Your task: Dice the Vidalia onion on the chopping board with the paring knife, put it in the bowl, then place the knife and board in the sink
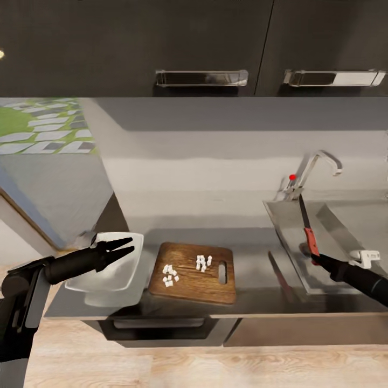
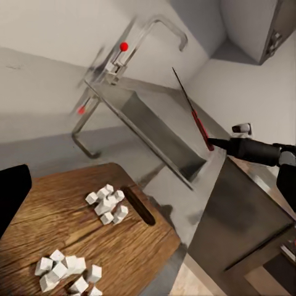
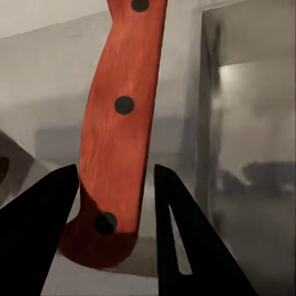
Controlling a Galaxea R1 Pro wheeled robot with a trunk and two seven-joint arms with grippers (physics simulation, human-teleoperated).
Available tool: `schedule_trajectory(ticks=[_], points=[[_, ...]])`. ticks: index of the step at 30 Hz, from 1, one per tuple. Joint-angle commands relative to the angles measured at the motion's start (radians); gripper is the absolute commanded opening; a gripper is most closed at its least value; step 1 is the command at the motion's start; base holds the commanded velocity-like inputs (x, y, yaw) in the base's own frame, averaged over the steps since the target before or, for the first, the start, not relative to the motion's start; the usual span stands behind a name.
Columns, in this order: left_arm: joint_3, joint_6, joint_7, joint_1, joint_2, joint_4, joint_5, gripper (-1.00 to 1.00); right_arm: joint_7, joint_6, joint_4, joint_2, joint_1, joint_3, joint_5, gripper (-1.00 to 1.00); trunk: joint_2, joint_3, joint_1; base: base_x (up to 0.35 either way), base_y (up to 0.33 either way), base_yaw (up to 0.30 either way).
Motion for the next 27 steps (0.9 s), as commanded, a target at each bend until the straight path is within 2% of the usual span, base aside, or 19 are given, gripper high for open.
schedule_trajectory(ticks=[1,5,7,11,15,27], points=[[0.0,0.01,-0.001,-0.001,0.0,0.0,0.002,1.0,0.009,0.016,0.006,-0.005,-0.001,0.001,-0.012,-1.0,-0.002,0.0,0.001,0.195,-0.291,0.0],[0.001,0.01,0.0,-0.001,-0.001,0.0,-0.002,1.0,0.018,0.045,0.018,-0.009,0.0,0.012,-0.006,-1.0,-0.002,0.007,0.001,0.188,-0.295,0.0],[0.001,0.01,0.0,-0.001,-0.001,0.0,-0.005,1.0,0.018,0.079,0.019,-0.007,0.0,0.017,0.021,-1.0,-0.002,0.009,0.001,0.185,-0.296,0.0],[-0.001,0.011,0.002,-0.001,-0.001,0.0,-0.008,1.0,0.012,0.124,0.055,-0.005,0.0,0.054,0.122,-1.0,-0.002,0.011,0.001,0.169,-0.288,0.0],[-0.001,0.011,0.002,-0.001,-0.001,0.0,-0.009,1.0,0.008,0.171,0.104,-0.003,0.0,0.056,0.181,-1.0,-0.002,0.01,0.001,0.055,-0.153,0.0],[0.005,0.01,0.003,-0.001,-0.001,0.0,-0.006,1.0,0.0,0.177,0.136,0.0,0.0,0.06,0.207,-1.0,-0.002,0.007,0.001,0.034,-0.023,0.0]])
